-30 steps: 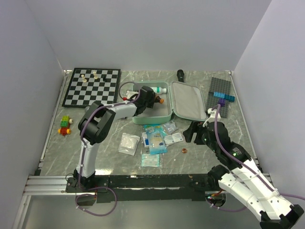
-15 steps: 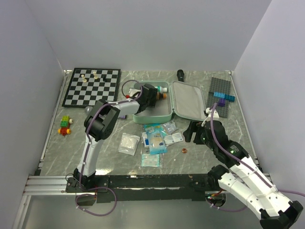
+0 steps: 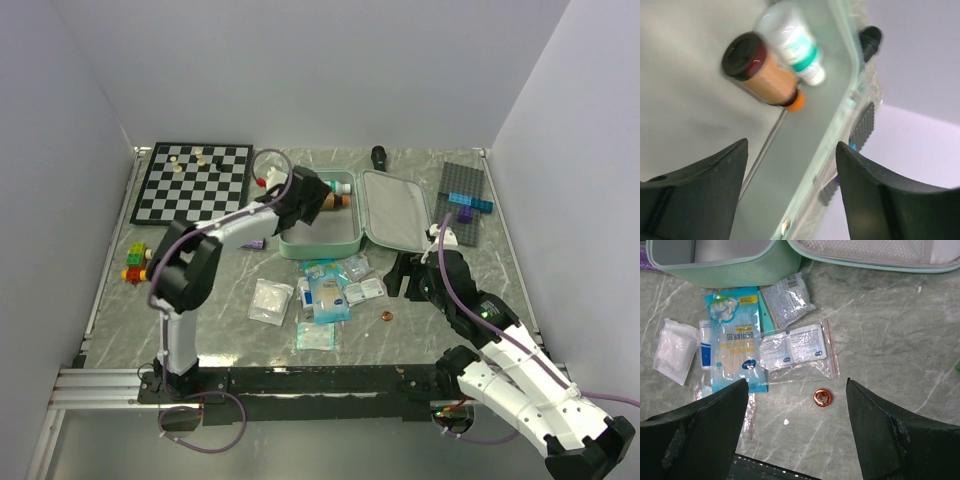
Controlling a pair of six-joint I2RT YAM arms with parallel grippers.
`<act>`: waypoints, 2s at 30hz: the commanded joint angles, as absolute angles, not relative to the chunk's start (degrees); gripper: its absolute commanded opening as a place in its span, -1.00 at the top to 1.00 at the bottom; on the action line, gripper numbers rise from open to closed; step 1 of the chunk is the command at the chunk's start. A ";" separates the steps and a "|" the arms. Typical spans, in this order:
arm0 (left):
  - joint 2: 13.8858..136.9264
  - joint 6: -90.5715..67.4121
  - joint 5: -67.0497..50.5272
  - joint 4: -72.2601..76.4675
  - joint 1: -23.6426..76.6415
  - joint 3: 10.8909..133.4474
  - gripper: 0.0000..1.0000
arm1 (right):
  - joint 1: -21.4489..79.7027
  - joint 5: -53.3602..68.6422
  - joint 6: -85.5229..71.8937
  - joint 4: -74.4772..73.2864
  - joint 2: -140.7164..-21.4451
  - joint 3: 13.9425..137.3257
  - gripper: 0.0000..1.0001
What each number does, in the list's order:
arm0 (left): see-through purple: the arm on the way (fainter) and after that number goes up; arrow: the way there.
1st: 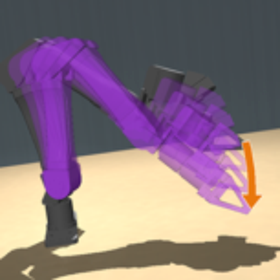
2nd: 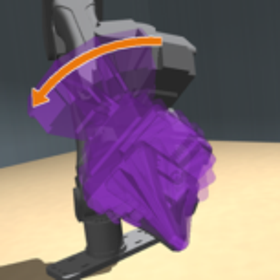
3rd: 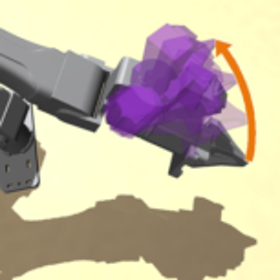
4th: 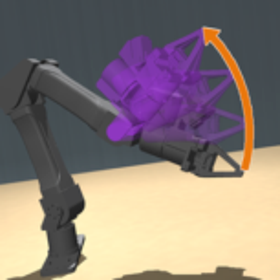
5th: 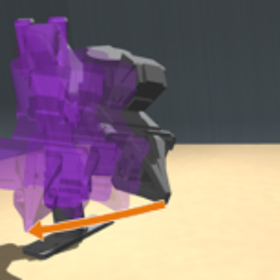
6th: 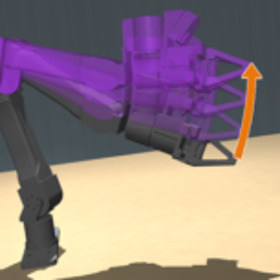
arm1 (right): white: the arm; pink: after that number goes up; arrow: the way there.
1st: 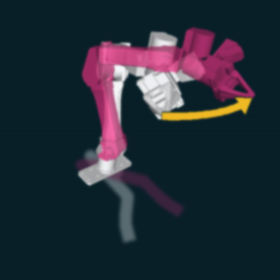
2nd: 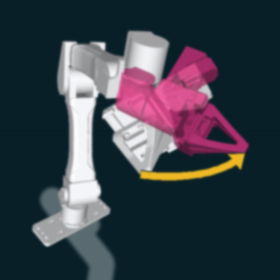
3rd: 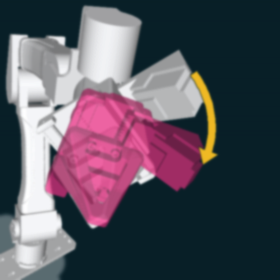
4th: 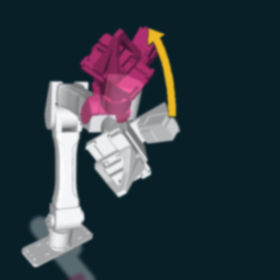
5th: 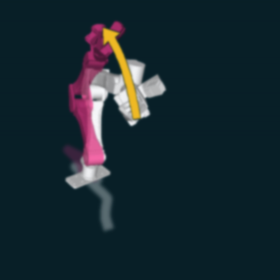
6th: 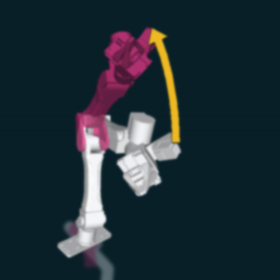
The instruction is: Organize the medicine kit
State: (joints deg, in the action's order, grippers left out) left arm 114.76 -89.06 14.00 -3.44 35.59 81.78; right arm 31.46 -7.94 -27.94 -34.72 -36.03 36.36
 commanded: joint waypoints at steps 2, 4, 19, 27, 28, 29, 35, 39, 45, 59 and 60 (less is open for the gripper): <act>107.49 -65.87 24.15 -15.02 34.28 86.04 -0.36 | 31.29 -8.26 -27.33 -32.26 -35.59 38.50 -0.71; 108.98 -61.71 25.40 -17.82 33.67 87.71 -0.29 | 31.29 -7.82 -27.33 -31.91 -36.03 38.58 -0.71; 124.45 -55.02 17.67 -17.05 32.43 99.49 -0.50 | 31.29 -6.85 -27.68 -31.55 -37.35 38.50 -0.71; 127.62 -55.11 13.37 -12.66 32.26 99.58 -0.38 | 31.29 -6.59 -27.69 -30.67 -38.76 38.32 -0.71; 127.79 -55.19 12.66 -11.96 32.34 99.41 -0.36 | 31.29 -6.59 -27.60 -30.67 -38.76 38.32 -0.71; 127.97 -55.20 11.79 -11.08 32.26 99.06 -0.33 | 31.29 -6.68 -27.60 -30.76 -38.85 38.32 -0.71; 128.41 -57.04 7.92 -7.74 32.43 97.65 -0.15 | 31.29 -6.77 -27.60 -30.76 -39.37 38.23 -0.71; 128.24 -57.57 6.07 -5.28 32.61 97.12 -0.13 | 31.29 -6.59 -27.95 -30.50 -39.29 37.71 -0.71; 125.25 -57.66 5.89 -4.39 32.26 95.72 -0.18 | 31.29 -6.94 -28.21 -31.02 -39.03 37.88 -0.71; 92.49 -54.06 9.48 -17.57 27.33 84.31 -0.82 | 31.46 -3.09 -25.58 -28.48 -41.13 37.27 -0.71; 88.89 -53.70 10.36 -17.40 27.42 79.68 -0.95 | 31.55 -1.60 -24.97 -27.43 -41.31 36.66 -0.70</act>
